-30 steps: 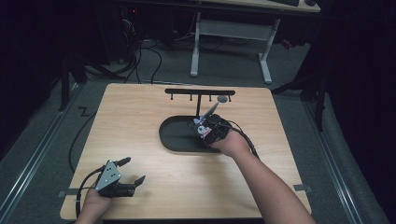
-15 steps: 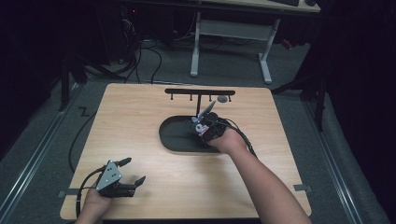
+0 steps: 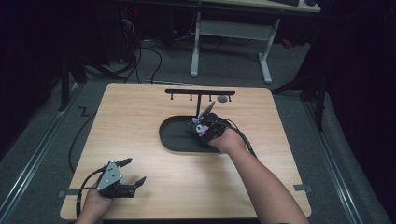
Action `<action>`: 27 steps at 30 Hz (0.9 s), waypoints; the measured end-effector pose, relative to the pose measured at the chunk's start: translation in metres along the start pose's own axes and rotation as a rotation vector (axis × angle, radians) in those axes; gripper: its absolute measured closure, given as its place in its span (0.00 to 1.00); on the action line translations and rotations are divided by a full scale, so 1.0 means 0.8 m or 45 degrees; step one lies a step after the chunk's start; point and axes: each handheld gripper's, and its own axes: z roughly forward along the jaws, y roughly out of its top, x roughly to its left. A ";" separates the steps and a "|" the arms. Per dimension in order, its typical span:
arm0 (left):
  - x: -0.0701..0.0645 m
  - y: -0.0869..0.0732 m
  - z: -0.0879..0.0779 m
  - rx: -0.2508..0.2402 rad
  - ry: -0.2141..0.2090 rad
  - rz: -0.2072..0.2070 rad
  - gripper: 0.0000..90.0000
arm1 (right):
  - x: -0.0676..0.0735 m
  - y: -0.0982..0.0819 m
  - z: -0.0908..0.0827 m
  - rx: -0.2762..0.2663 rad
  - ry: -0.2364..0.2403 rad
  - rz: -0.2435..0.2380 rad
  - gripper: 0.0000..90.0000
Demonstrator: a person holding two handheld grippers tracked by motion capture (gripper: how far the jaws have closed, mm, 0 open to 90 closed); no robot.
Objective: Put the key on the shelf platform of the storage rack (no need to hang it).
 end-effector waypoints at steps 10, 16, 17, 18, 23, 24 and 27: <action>-0.003 0.001 0.004 0.018 -0.018 0.012 0.16 | -0.006 -0.018 0.001 0.050 0.000 0.003 0.52; -0.003 0.001 0.005 0.022 -0.018 0.012 0.16 | -0.010 -0.017 0.004 0.045 0.013 0.012 0.52; -0.002 0.000 0.005 0.022 -0.019 0.010 0.16 | -0.009 -0.015 0.005 0.050 0.013 0.016 0.51; -0.002 0.000 0.005 0.025 -0.020 0.010 0.16 | -0.008 -0.014 0.007 0.054 0.020 0.022 0.51; -0.001 0.000 0.004 0.027 -0.018 0.010 0.16 | -0.006 -0.010 0.014 0.049 0.019 0.005 0.49; -0.001 0.000 0.004 0.026 -0.018 0.011 0.16 | -0.006 -0.010 0.015 0.044 0.021 0.002 0.48; -0.001 0.000 0.003 0.024 -0.017 0.009 0.16 | -0.005 -0.009 0.014 0.025 0.011 0.015 0.39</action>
